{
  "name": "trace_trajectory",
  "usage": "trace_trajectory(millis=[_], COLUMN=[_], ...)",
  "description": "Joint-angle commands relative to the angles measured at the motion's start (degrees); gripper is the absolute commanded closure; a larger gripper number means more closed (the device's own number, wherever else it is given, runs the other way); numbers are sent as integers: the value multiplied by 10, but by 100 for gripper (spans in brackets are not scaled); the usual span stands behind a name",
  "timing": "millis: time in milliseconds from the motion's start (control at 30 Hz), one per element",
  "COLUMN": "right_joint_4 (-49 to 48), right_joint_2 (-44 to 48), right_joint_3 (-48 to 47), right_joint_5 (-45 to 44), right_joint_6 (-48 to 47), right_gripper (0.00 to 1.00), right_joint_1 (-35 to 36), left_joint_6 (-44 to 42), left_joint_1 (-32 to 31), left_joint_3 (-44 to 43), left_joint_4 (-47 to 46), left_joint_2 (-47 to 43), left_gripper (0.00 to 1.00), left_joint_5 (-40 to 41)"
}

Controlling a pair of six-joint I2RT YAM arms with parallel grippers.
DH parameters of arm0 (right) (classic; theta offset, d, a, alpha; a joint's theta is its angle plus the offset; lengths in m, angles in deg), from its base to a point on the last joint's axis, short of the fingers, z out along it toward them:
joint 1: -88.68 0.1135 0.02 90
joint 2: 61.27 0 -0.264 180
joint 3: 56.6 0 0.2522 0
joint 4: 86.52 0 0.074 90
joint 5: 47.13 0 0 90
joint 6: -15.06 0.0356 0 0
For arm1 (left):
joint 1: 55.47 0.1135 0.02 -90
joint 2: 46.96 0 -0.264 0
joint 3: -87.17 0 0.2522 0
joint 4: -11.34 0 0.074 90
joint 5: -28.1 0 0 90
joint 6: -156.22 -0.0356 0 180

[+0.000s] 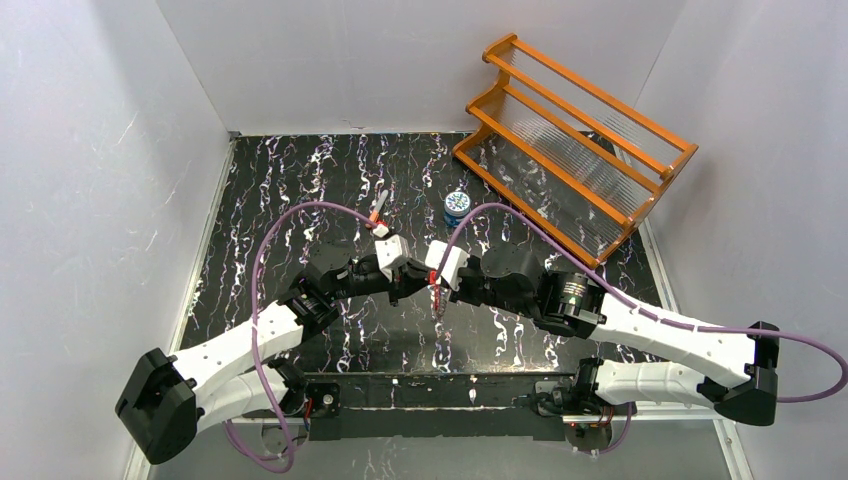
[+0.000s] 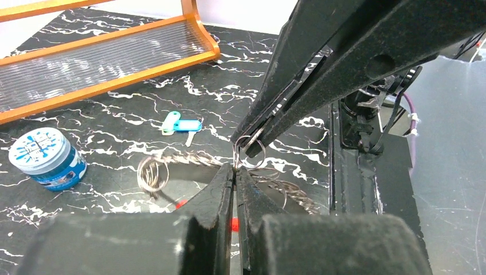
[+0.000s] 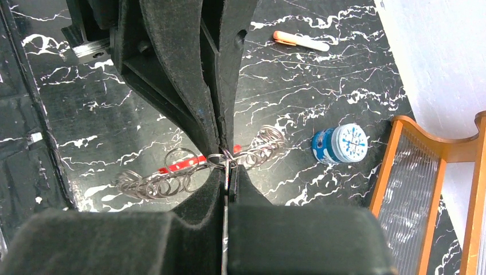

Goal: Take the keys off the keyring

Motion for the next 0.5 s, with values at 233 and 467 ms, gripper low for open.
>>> trace_trajectory(millis=[233, 467], right_joint_4=[6, -3], right_joint_2=[18, 18], right_joint_3=[-3, 23], right_joint_5=[-34, -56], right_joint_6=[30, 57], right_gripper=[99, 99], right_joint_1=[2, 1], left_joint_6=[-109, -116], left_joint_1=[-2, -2], left_joint_3=[-41, -40], left_joint_4=[106, 105], left_joint_2=[-24, -33], left_gripper=[100, 100], left_joint_5=[39, 44])
